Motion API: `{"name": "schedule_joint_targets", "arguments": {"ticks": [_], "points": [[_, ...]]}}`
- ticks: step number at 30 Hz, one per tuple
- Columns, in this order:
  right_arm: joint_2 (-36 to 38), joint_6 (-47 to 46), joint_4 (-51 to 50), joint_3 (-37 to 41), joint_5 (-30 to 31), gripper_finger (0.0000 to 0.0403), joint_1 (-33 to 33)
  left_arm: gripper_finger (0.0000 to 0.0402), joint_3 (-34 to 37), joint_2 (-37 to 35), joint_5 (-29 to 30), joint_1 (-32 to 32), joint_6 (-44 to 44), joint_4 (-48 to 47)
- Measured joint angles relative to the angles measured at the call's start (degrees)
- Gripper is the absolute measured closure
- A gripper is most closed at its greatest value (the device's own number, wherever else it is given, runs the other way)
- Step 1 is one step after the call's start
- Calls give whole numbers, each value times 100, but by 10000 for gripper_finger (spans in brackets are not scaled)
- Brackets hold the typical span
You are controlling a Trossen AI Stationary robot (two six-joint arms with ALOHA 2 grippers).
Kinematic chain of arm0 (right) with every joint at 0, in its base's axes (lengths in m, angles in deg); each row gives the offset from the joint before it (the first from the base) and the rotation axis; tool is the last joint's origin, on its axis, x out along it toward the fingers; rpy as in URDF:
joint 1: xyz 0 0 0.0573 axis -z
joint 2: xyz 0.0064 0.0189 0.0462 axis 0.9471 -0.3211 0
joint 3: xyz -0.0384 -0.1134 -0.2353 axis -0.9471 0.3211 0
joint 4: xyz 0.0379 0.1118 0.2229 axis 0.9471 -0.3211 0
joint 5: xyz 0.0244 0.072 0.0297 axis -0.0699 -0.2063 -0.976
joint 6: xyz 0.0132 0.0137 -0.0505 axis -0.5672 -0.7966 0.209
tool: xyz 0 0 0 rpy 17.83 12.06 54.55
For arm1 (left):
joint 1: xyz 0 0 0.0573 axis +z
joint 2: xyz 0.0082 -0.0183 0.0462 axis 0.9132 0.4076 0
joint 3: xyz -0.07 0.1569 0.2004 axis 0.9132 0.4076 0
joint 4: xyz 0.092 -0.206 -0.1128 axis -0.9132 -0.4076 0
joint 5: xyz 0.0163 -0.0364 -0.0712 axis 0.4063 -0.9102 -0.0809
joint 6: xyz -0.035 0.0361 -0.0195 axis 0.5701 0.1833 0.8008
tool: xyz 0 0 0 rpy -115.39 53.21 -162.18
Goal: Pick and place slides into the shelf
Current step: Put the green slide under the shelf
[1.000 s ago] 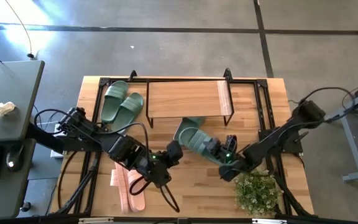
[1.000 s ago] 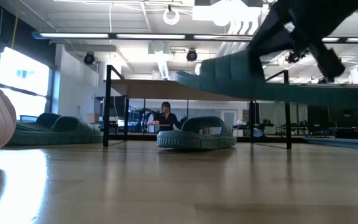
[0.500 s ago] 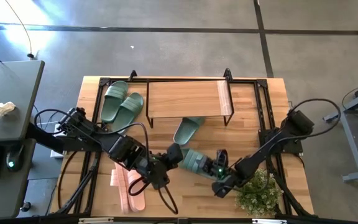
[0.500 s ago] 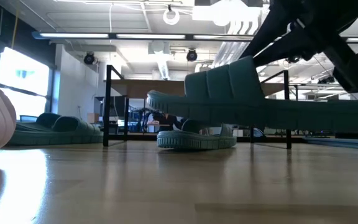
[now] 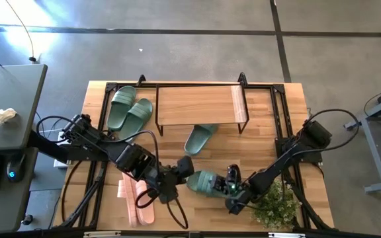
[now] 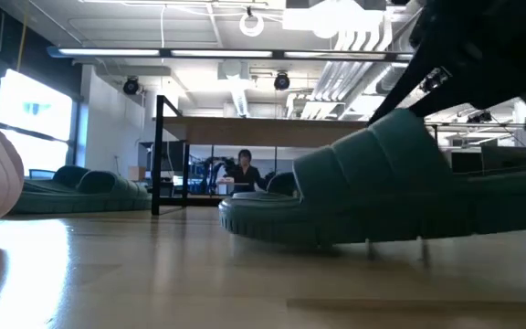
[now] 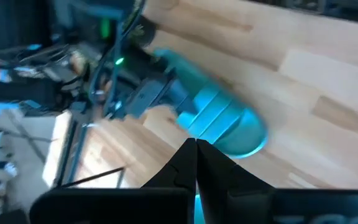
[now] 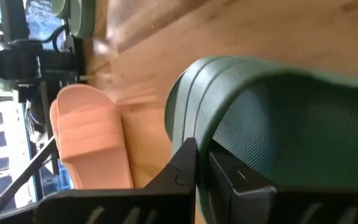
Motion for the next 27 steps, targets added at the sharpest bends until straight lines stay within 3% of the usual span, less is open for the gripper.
{"name": "schedule_joint_targets", "arguments": {"ticks": [7, 13, 18, 22, 27], "points": [[0, 186, 56, 0, -247, 400, -8, 401, 2, 0, -340, 0, 10, -268], [0, 302, 98, 2, -398, 343, -8, 401, -3, 105, -1762, 2, 350, -1086], [0, 306, 204, 2, -395, 288, 19, 401, 4, 365, -2563, -11, 553, -1574], [13, 460, 263, 2, -327, 268, 18, 401, 4, 668, -2867, -43, 573, -1658], [197, 579, 193, 2, -314, 270, -9, 401, 4, 896, -3116, -161, 456, -1672]]}}
